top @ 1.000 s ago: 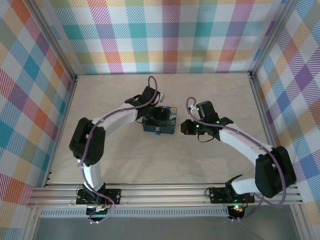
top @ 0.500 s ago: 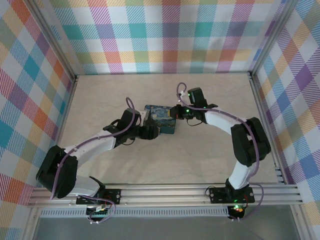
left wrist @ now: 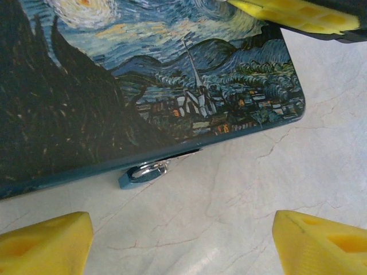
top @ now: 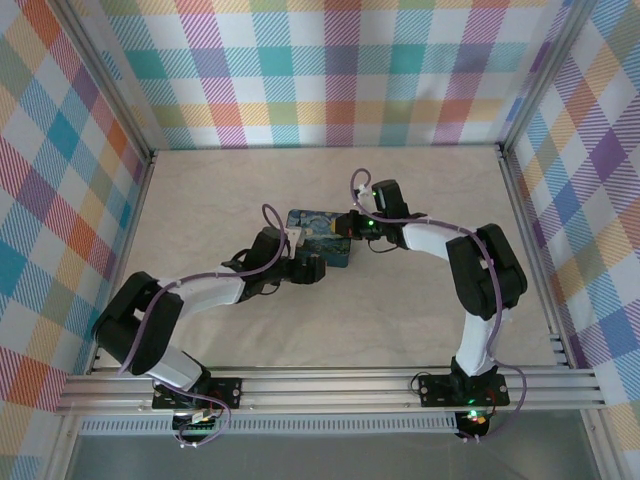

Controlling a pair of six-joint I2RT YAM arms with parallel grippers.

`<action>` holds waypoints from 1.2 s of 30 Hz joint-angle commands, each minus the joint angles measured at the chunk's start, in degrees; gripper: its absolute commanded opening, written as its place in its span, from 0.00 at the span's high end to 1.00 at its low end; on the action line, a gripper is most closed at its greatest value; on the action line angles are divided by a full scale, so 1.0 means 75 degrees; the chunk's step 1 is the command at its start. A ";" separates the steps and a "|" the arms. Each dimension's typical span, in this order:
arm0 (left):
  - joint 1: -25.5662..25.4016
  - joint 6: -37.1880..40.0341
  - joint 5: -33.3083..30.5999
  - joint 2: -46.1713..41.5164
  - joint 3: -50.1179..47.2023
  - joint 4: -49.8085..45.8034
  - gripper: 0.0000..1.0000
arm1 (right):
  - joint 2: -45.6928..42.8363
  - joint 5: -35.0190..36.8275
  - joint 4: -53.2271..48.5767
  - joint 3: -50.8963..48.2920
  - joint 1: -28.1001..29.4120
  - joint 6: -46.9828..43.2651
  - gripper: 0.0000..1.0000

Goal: Unlock the padlock with the key

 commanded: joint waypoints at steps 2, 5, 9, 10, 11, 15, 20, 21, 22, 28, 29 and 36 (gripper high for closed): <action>-0.0028 0.0014 0.0075 0.0300 -0.0115 0.0770 0.20 | 0.0033 -0.0099 0.0012 -0.0545 0.0112 0.0271 1.00; -0.0020 0.0082 -0.0013 0.0477 -0.0121 0.0868 0.22 | -0.0043 -0.0087 0.0005 -0.0617 0.0200 0.0290 1.00; -0.0014 0.0335 -0.0375 0.0561 -0.0103 0.0839 0.24 | -0.0120 0.0032 -0.0008 -0.0675 0.0260 0.0295 1.00; -0.0022 0.0379 -0.0421 0.0600 -0.0100 0.0845 0.25 | -0.0126 0.0040 0.0007 -0.0661 0.0260 0.0295 1.00; -0.0021 0.0425 -0.0457 0.0642 -0.0092 0.0874 0.26 | -0.0111 0.0045 0.0002 -0.0666 0.0259 0.0294 1.00; -0.0026 0.0509 -0.0393 0.0892 -0.0072 0.1063 0.29 | -0.0132 0.0076 0.0014 -0.0654 0.0271 0.0273 1.00; -0.0052 0.0510 -0.0379 0.1116 -0.0071 0.1213 0.31 | -0.0143 0.0087 0.0018 -0.0657 0.0284 0.0266 1.00; -0.0055 0.0509 -0.0379 0.1144 -0.0063 0.1242 0.32 | -0.0149 0.0084 0.0026 -0.0666 0.0282 0.0260 1.00; -0.0055 0.0509 -0.0368 0.1155 -0.0042 0.1253 0.32 | -0.0149 0.0084 0.0033 -0.0666 0.0295 0.0263 1.00; -0.0078 0.0509 -0.0459 0.1320 0.0099 0.1194 0.36 | -0.0147 0.0129 0.0040 -0.0707 0.0341 0.0316 1.00; -0.0077 0.0511 -0.0471 0.1342 0.0129 0.1205 0.37 | -0.0162 0.0131 0.0061 -0.0722 0.0353 0.0339 1.00; -0.0146 0.0436 -0.0390 0.1448 0.0325 0.1220 0.42 | -0.0144 0.0143 0.0154 -0.0748 0.0435 0.0418 1.00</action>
